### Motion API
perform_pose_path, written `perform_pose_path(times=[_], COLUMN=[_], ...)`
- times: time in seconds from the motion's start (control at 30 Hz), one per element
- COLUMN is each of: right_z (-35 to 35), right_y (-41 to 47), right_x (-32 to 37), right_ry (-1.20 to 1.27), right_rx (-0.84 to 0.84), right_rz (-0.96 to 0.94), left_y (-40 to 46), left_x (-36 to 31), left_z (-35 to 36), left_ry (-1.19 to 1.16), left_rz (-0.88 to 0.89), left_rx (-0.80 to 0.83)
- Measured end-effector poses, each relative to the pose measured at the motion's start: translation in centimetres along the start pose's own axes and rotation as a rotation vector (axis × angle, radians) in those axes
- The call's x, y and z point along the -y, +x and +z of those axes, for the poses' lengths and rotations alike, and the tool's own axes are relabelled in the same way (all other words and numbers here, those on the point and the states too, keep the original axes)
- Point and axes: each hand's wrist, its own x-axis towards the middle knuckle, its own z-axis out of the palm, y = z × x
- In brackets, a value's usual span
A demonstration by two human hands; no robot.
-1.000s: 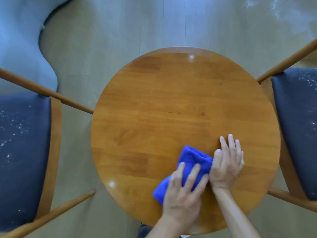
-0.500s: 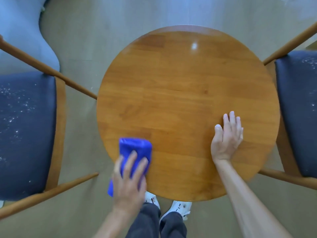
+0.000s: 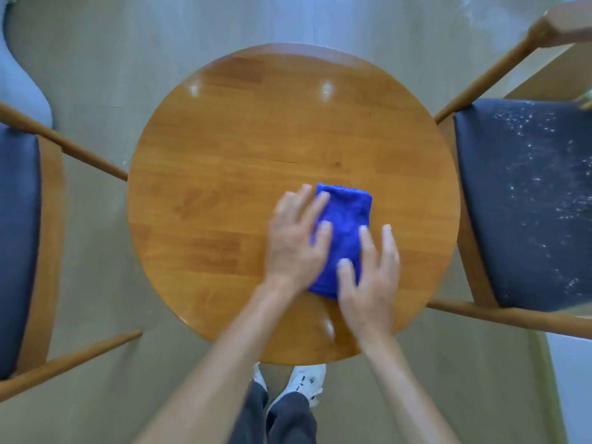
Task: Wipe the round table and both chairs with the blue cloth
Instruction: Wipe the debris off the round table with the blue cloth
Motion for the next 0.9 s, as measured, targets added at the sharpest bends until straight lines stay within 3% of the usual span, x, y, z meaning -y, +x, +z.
perform_pose_path(times=[0.13,0.2,0.27,0.4,0.47,0.63,0.77,0.83,0.9], right_z=[5.2,6.8,7.5,4.9,1.9,-2.4,1.2,4.2,6.8], right_y=[-0.2,-0.1,-0.9,-4.6,-5.0,-1.6,3.9,3.7,-0.3], right_x=[4.0,5.3,5.5,2.0,-1.2,-6.2,-1.9,1.6,3.9], right_ry=[-0.235,-0.296,-0.358,-0.388,-0.377,-0.399,-0.437,-0.431,-0.446], right_rx=[-0.033,-0.075,-0.028,0.138,0.152,0.042,-0.11,-0.138,-0.07], right_rz=[0.192,0.216,0.068,-0.403,-0.46,-0.101,0.183,0.152,-0.1], left_y=[0.7,-0.1,-0.2,-0.2,-0.3,-0.3,-0.4,-0.2,-0.3], left_x=[10.4,13.4,14.3,14.8,14.7,14.2,14.3,14.3,14.2], left_z=[-6.8,-7.7,-7.4,-7.0,-7.0,-7.1,-7.1,-7.2,-7.3], left_ry=[0.478,0.604,0.632,0.648,0.651,0.641,0.642,0.632,0.624], left_rz=[-0.16,-0.191,-0.164,-0.14,-0.149,-0.134,-0.137,-0.137,-0.138], left_rx=[0.061,0.116,0.109,0.084,0.076,0.071,0.062,0.075,0.082])
